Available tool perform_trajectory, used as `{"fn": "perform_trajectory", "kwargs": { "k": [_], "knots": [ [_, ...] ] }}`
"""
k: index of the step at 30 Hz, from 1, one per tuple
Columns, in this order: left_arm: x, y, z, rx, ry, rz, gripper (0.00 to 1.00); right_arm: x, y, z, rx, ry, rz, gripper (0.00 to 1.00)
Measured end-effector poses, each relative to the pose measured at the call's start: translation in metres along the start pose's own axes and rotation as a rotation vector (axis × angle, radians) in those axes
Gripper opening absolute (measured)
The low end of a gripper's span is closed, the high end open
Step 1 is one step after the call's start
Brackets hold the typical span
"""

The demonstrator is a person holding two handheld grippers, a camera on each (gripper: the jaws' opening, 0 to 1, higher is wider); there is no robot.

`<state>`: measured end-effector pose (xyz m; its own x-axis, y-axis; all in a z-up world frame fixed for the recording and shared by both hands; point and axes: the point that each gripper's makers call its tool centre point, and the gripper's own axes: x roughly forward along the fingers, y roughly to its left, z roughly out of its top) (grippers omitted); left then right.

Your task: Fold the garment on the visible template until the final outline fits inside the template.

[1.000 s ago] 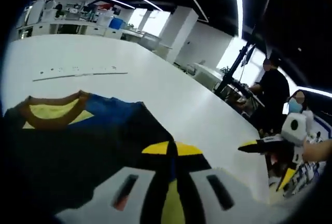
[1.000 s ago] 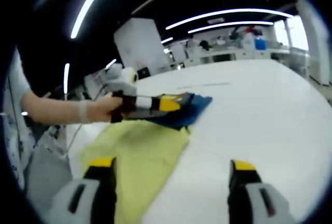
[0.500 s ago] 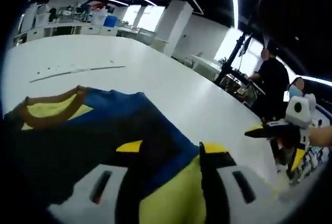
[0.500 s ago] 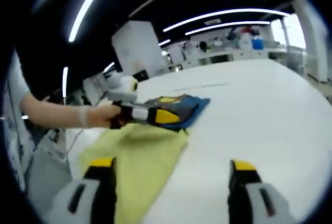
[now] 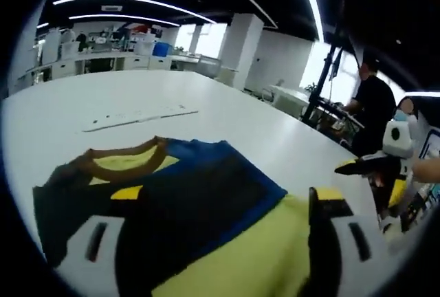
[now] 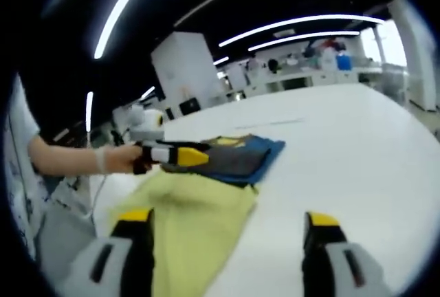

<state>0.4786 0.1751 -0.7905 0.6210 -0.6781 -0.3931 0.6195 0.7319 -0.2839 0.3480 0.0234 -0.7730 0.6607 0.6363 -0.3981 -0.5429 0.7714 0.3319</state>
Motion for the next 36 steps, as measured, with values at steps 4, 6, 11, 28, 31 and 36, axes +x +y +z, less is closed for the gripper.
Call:
{"fn": "perform_trajectory", "kwargs": {
  "k": [4,6,11,28,31,36],
  "knots": [
    [-0.027,0.014,0.003,0.001,-0.015,0.031,0.96,0.004,0.001,0.003,-0.006,-0.002,0.005,0.90],
    [-0.042,0.018,0.001,-0.005,-0.020,0.041,0.96,0.007,0.005,0.005,-0.005,-0.006,0.011,0.90],
    [-0.074,0.037,-0.006,-0.017,-0.022,0.087,0.96,0.014,0.008,0.008,-0.017,0.006,0.025,0.89],
    [-0.171,0.081,-0.021,-0.048,-0.070,0.229,0.94,0.027,0.017,0.019,-0.087,0.038,0.019,0.95],
    [-0.184,0.082,-0.024,-0.051,-0.072,0.244,0.94,0.025,0.020,0.017,-0.102,0.051,0.023,0.96],
    [-0.197,0.085,-0.027,-0.050,-0.068,0.251,0.92,0.023,0.020,0.018,-0.112,0.060,0.018,0.97]
  ]
}}
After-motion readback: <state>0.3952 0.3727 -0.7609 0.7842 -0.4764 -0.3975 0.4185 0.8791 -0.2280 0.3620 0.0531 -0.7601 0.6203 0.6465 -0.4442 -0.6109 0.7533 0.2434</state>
